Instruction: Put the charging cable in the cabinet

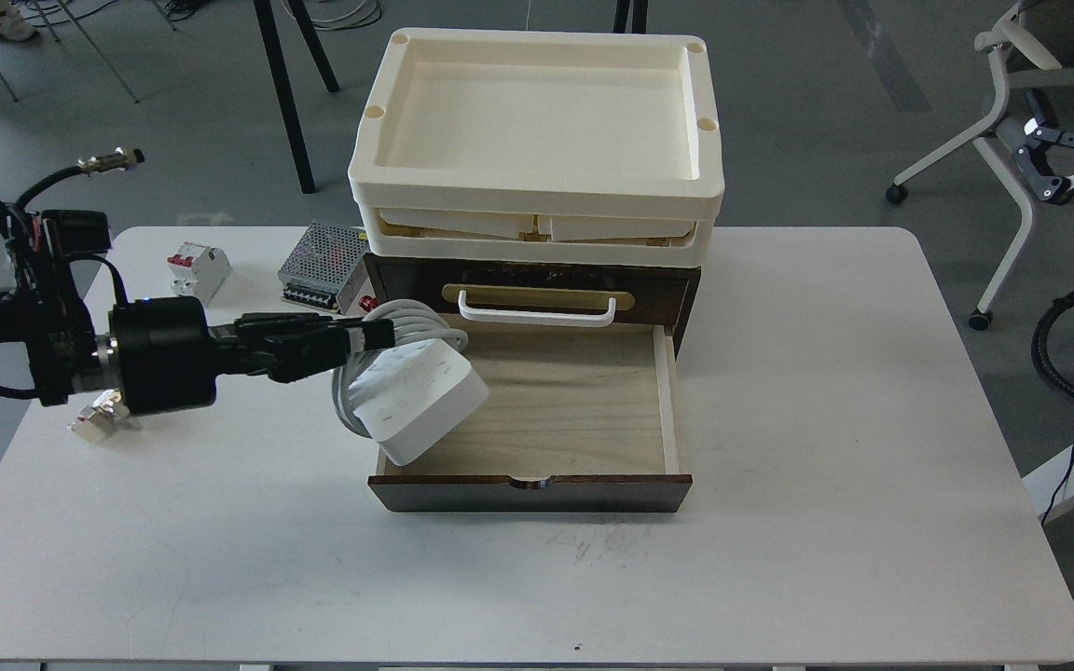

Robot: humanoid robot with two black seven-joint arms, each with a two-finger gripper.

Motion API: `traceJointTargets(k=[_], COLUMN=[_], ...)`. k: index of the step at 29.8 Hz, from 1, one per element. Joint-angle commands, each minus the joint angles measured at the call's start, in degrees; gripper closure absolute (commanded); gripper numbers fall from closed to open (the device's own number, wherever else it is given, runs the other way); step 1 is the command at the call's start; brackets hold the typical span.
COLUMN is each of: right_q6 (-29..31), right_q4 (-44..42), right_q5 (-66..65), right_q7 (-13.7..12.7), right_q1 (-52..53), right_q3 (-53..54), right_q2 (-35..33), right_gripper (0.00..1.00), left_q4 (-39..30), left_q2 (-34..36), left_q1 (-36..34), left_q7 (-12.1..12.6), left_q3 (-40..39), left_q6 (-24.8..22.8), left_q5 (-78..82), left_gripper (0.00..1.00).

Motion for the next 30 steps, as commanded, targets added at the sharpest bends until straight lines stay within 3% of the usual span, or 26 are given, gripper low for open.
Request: traceJointTargets(k=[1, 10, 28, 30], right_q6=[0.0, 0.0, 0.0, 0.0], right_q4=[0.0, -0.1, 0.0, 0.0], right_q5=[0.0, 0.0, 0.1, 0.1], right_q7=[0.0, 0.0, 0.0, 0.0], right_q1=[-0.1, -0.3, -1.1, -1.1], right_q3=[0.3, 0.3, 0.4, 0.3], right_q2=[-0.6, -0.6, -0.6, -0.6], right_gripper=[0.00, 0.00, 0.00, 0.00], left_q4=[6.6, 26.6, 48.0, 48.3], left_q2=[-10.5, -23.1, -36.2, -36.9], left_q1=[1.2, 6.1, 7.9, 8.1], left_q7=[0.0, 0.0, 0.0, 0.0], left_q3=[0.3, 0.7, -0.2, -0.2], left_q6=[0.0, -2.4, 0.1, 0.6], left_q5=[-4.4, -4.1, -7.3, -7.3], left_gripper=[0.99, 0.99, 1.00, 0.94])
